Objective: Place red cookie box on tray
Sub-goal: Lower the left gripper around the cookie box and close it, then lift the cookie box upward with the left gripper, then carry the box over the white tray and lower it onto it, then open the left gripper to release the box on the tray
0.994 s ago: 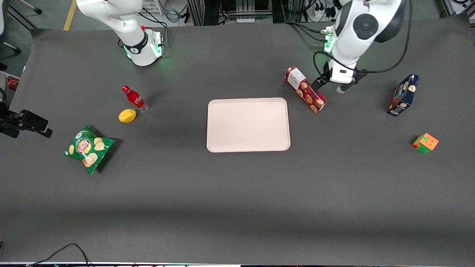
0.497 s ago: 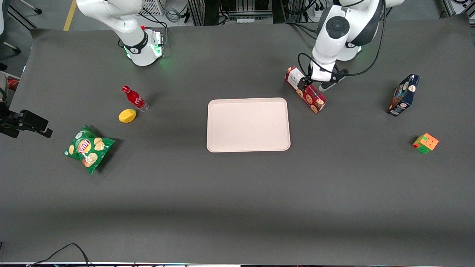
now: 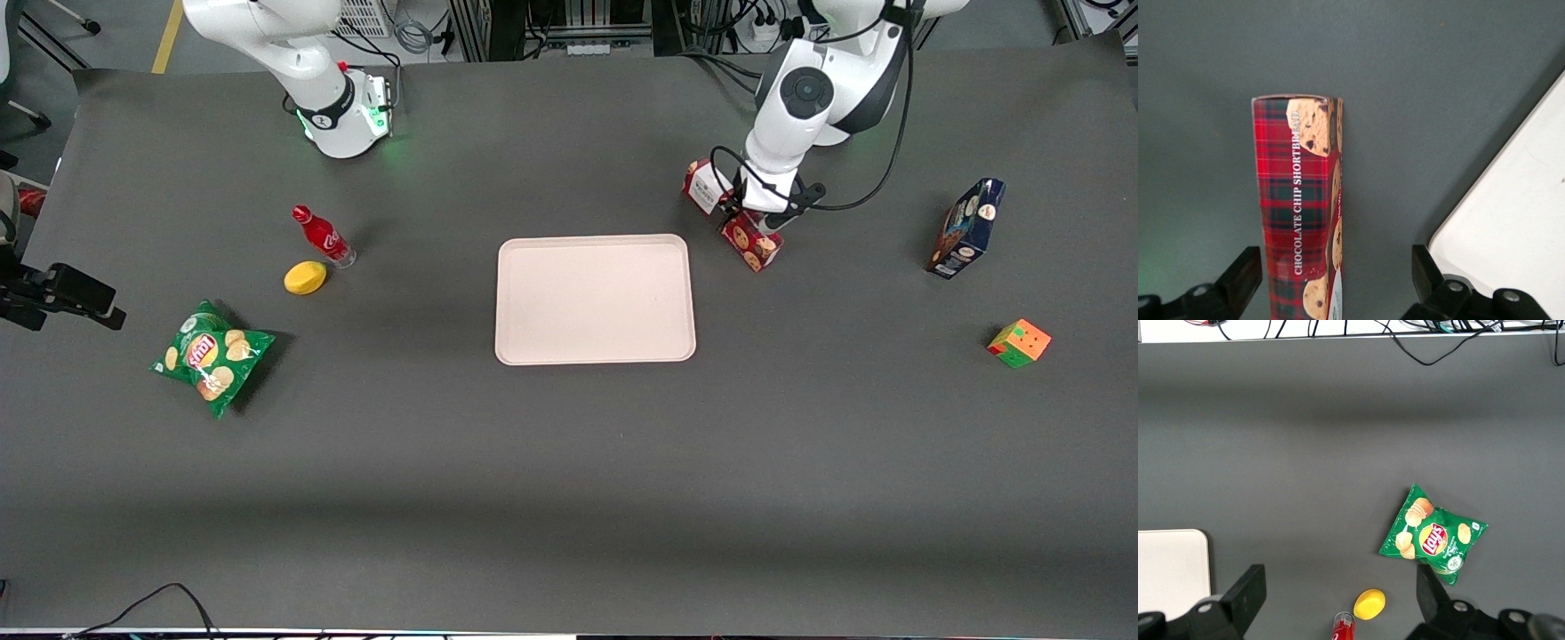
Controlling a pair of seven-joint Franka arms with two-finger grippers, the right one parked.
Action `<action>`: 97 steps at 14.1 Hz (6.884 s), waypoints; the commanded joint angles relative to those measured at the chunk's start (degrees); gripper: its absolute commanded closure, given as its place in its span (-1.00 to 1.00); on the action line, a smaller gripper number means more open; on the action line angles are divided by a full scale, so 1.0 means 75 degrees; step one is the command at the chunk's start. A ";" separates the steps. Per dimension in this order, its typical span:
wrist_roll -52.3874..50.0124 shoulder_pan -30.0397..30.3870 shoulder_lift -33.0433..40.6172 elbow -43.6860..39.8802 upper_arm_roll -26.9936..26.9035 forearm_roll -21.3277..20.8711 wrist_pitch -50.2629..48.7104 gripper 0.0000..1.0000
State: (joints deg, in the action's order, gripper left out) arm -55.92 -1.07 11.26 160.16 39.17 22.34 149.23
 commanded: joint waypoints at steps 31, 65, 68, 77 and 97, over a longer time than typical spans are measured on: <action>0.0457 0.0083 -0.0286 0.0175 0.0006 -0.0025 0.0759 0.98; -0.0451 0.0013 -0.5203 -0.4937 0.0121 -0.6313 -0.0949 0.89; -0.0841 0.0013 -0.5556 -0.4949 0.0109 -0.6776 -0.0889 0.87; -0.0771 0.0025 -0.5639 -0.5019 0.0039 -0.6788 -0.0912 -1.00; 0.6296 0.0107 -0.0882 -0.7187 -0.3239 -0.3366 -0.6372 -1.00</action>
State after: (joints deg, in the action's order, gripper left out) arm -12.54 0.36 -0.21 105.10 21.10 -4.33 104.07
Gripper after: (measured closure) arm 0.000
